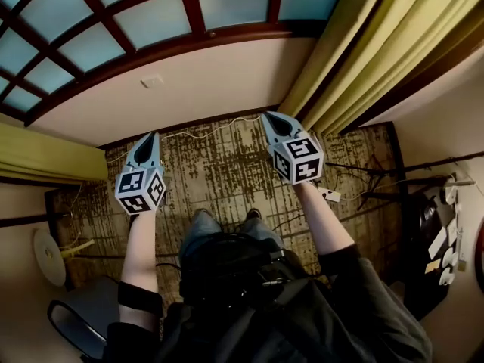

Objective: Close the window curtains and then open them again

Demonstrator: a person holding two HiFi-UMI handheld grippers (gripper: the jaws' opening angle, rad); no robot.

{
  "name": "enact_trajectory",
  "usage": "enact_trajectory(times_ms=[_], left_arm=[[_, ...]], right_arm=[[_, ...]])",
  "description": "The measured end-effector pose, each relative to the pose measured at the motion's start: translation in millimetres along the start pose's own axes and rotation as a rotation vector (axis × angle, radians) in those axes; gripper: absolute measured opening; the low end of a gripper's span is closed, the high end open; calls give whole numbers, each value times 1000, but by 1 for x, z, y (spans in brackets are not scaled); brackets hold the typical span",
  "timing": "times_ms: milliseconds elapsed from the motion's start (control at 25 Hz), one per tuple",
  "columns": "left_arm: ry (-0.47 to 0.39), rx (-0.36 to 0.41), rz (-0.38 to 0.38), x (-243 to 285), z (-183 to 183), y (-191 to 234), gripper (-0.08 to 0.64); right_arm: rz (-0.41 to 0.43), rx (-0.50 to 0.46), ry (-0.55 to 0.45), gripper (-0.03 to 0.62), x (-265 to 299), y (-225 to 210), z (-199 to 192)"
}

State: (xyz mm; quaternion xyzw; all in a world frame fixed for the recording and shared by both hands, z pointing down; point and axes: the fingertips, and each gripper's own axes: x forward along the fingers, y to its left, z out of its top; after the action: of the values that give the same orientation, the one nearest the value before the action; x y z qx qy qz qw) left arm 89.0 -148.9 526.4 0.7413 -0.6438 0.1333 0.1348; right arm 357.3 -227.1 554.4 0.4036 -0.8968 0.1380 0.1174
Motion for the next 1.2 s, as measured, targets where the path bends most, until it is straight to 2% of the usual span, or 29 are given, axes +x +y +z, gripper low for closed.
enact_trajectory(times_ms=[480, 960, 1200], left_arm=[[-7, -39, -35, -60, -33, 70, 0], [-10, -38, -33, -110, -51, 118, 0], [-14, -44, -17, -132, -59, 131, 0]], right_arm=[[-77, -1, 17, 0, -1, 72, -15], [-33, -25, 41, 0, 27, 159, -22], [-13, -35, 46, 0, 35, 185, -24]])
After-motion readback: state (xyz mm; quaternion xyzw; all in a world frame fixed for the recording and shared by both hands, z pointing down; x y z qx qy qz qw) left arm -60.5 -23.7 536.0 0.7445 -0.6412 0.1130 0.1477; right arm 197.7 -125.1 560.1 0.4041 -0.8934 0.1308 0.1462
